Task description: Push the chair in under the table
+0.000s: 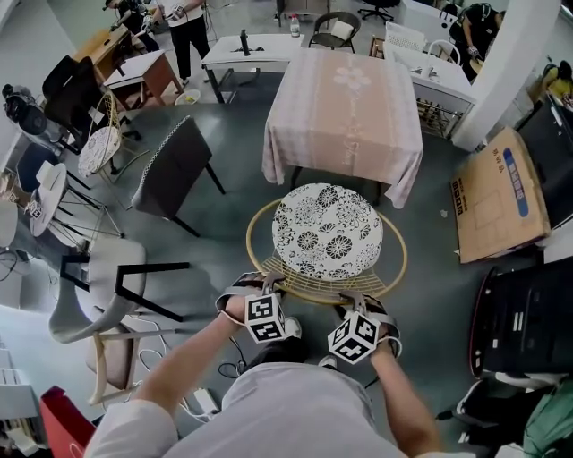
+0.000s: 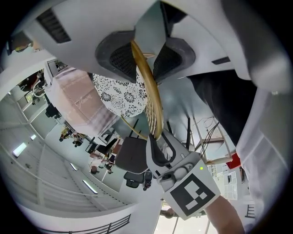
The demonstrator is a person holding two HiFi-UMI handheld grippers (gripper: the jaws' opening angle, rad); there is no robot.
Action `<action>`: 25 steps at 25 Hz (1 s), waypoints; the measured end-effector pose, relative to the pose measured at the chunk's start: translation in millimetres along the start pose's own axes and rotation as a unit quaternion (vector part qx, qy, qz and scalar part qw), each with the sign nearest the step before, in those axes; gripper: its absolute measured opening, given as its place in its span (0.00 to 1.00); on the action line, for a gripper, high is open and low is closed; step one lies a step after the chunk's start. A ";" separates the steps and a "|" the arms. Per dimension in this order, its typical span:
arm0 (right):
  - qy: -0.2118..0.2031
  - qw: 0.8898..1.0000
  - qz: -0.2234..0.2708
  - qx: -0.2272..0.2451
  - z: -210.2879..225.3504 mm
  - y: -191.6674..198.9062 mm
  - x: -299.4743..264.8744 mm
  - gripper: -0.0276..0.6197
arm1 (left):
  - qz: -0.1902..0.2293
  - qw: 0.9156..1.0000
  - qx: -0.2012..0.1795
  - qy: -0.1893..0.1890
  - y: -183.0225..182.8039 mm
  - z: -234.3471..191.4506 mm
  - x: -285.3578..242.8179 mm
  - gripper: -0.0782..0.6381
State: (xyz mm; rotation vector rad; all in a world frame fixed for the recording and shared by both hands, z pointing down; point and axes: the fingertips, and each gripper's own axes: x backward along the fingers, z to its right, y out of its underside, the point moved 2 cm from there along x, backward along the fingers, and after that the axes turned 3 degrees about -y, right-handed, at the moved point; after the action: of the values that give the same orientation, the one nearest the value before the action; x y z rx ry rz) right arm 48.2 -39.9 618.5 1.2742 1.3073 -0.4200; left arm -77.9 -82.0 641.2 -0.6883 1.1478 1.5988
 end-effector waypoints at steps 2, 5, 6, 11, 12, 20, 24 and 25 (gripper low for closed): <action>0.008 1.000 -0.002 -0.003 8.6 -4.3 -4.4 0.19 | 0.003 1.000 -0.002 -0.001 0.9 -11.0 -4.0 0.28; 0.021 1.000 -0.006 -0.007 22.2 -9.2 -10.8 0.19 | 0.008 1.000 -0.008 0.002 -0.1 -26.7 -9.9 0.28; 0.024 1.000 -0.008 -0.008 26.2 -10.3 -12.5 0.19 | 0.009 1.000 -0.010 0.002 -0.8 -31.2 -11.6 0.28; 0.040 0.999 -0.018 -0.011 41.3 -13.9 -19.9 0.19 | 0.012 1.000 -0.013 -0.002 -0.4 -47.6 -22.4 0.28; 0.043 0.999 -0.020 -0.012 44.5 -15.2 -20.9 0.19 | 0.012 1.000 -0.014 -0.002 -0.2 -50.9 -24.0 0.28; 0.052 0.998 -0.028 -0.022 65.3 -21.6 -29.7 0.19 | 0.007 1.000 -0.017 -0.002 -1.6 -75.8 -34.2 0.29; 0.056 0.998 -0.028 -0.025 76.1 -23.9 -34.2 0.19 | 0.004 1.000 -0.017 -0.003 -2.9 -87.0 -39.9 0.29; 0.056 0.998 -0.027 -0.025 78.9 -24.4 -35.3 0.19 | 0.003 1.000 -0.016 -0.004 -3.4 -89.8 -41.4 0.29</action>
State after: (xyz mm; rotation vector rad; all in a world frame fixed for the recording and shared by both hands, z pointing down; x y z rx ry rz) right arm 54.3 -129.4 619.8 1.2374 1.4411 -0.3549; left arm -70.2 -180.6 640.9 -0.7000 1.1220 1.6268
